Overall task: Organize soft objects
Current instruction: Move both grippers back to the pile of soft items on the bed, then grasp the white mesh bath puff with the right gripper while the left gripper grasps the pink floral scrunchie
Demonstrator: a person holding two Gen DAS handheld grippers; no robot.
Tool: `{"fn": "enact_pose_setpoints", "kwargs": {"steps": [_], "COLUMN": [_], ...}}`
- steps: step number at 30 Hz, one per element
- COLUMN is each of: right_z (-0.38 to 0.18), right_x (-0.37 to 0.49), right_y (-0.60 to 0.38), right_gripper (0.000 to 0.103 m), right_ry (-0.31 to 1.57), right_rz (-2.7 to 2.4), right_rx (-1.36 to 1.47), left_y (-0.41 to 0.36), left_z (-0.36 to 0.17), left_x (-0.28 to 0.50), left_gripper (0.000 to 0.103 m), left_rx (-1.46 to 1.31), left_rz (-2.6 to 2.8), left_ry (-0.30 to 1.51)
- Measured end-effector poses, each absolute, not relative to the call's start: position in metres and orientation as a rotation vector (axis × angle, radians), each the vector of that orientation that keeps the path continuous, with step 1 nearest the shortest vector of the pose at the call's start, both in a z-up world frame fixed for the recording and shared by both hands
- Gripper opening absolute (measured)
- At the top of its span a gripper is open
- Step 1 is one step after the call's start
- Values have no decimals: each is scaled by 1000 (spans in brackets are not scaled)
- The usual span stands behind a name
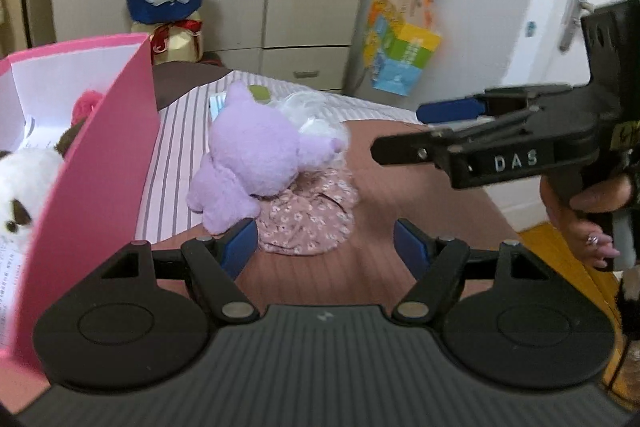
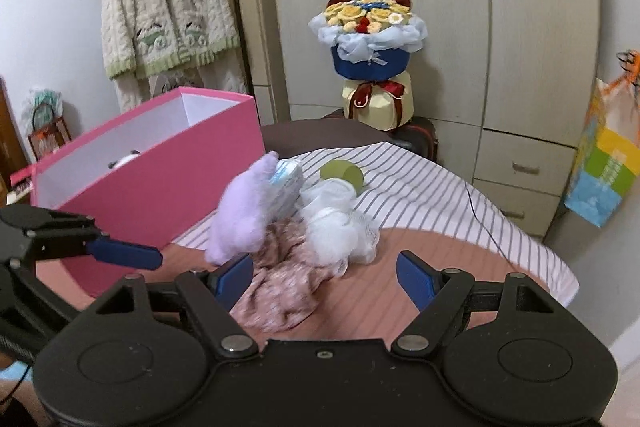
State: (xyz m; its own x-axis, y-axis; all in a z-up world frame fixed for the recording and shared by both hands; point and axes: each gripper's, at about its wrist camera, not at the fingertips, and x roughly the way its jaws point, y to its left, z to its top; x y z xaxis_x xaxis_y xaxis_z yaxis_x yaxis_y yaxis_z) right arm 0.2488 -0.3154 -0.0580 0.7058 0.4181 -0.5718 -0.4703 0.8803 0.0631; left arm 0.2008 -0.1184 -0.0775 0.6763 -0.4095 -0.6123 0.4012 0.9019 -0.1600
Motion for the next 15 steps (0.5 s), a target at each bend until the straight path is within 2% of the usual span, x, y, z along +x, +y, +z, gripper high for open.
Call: {"fn": "enact_pose_setpoints", "kwargs": {"steps": [3, 7, 15], "right_z": [-63, -70, -88], "right_x": [272, 298, 322], "right_y": [-311, -304, -294], "right_gripper": [81, 66, 70], "right_ry": [612, 646, 639], "right_rz": [527, 600, 669], "right_rx": [-126, -182, -242], "left_y": [-126, -138, -161], "left_z": [-88, -99, -112], "left_x": [210, 216, 216], "left_gripper": [74, 74, 75], "left_rx": [-11, 24, 43], "left_rz": [-425, -369, -304], "left_ry": [692, 670, 675]}}
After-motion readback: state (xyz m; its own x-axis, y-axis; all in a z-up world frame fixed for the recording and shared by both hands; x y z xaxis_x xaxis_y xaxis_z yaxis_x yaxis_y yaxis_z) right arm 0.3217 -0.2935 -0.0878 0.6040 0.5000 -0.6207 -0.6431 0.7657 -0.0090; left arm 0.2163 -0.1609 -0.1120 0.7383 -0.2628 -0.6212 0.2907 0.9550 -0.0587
